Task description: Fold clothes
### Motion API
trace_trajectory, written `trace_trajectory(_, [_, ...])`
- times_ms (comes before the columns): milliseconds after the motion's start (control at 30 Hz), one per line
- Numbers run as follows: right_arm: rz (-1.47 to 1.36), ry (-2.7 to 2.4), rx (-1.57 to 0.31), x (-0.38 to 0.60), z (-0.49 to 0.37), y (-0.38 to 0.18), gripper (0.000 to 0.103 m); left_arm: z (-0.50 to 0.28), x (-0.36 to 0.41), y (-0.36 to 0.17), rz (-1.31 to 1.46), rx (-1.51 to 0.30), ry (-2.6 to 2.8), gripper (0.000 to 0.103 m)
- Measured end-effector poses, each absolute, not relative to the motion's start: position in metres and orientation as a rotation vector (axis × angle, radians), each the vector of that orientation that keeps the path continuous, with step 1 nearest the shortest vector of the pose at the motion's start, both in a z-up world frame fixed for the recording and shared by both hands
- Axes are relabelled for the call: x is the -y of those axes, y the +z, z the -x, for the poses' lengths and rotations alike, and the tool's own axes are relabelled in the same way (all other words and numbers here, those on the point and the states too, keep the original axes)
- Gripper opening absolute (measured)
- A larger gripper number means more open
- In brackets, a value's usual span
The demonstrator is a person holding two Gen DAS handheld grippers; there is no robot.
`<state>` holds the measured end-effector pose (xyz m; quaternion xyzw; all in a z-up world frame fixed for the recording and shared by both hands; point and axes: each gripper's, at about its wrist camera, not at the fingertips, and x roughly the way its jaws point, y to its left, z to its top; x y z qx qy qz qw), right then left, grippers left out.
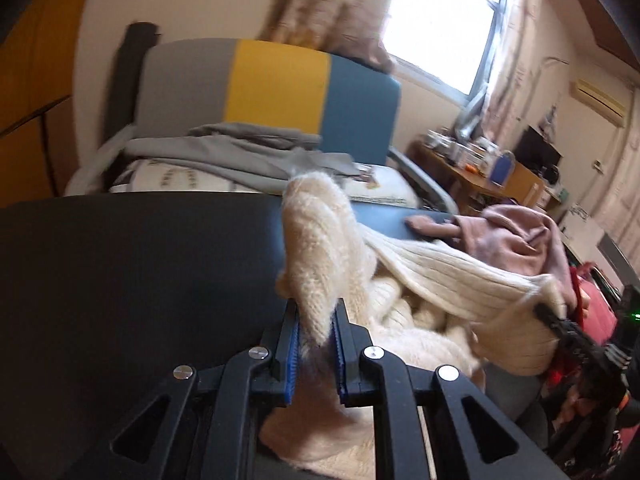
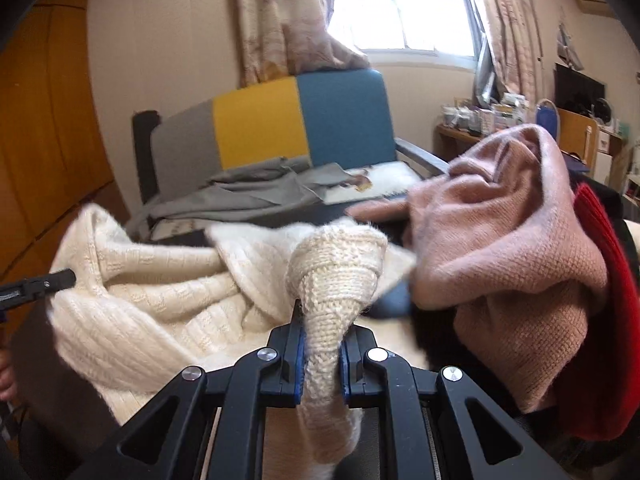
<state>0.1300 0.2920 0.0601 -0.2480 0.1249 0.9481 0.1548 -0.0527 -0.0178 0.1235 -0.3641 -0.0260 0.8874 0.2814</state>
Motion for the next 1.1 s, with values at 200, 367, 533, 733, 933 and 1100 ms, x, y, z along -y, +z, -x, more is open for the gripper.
trace_trajectory(200, [0.631, 2.768, -0.383, -0.284, -0.137, 0.083, 0.013, 0.07, 0.092, 0.134, 0.996, 0.045, 2.503, 0.013])
trace_trajectory(367, [0.626, 2.736, -0.392, -0.288, -0.129, 0.089, 0.013, 0.092, 0.118, 0.106, 1.073, -0.055, 2.578, 0.014])
trace_trajectory(533, [0.812, 2.665, -0.373, -0.284, -0.097, 0.054, 0.015, 0.113, 0.124, 0.052, 1.232, -0.074, 2.604, 0.017])
trace_trajectory(733, [1.048, 2.522, -0.429, -0.288, -0.075, 0.011, 0.035, 0.089, 0.145, 0.019, 1.267, 0.178, 2.555, 0.02])
trace_trajectory(933, [0.76, 2.641, -0.299, -0.283, -0.081, 0.069, 0.069, 0.067, 0.175, 0.033, 1.198, 0.258, 2.635, 0.025])
trace_trajectory(1100, [0.849, 2.872, -0.186, -0.237, -0.025, 0.082, 0.076, 0.076, 0.168, 0.057, 1.087, 0.29, 2.647, 0.041])
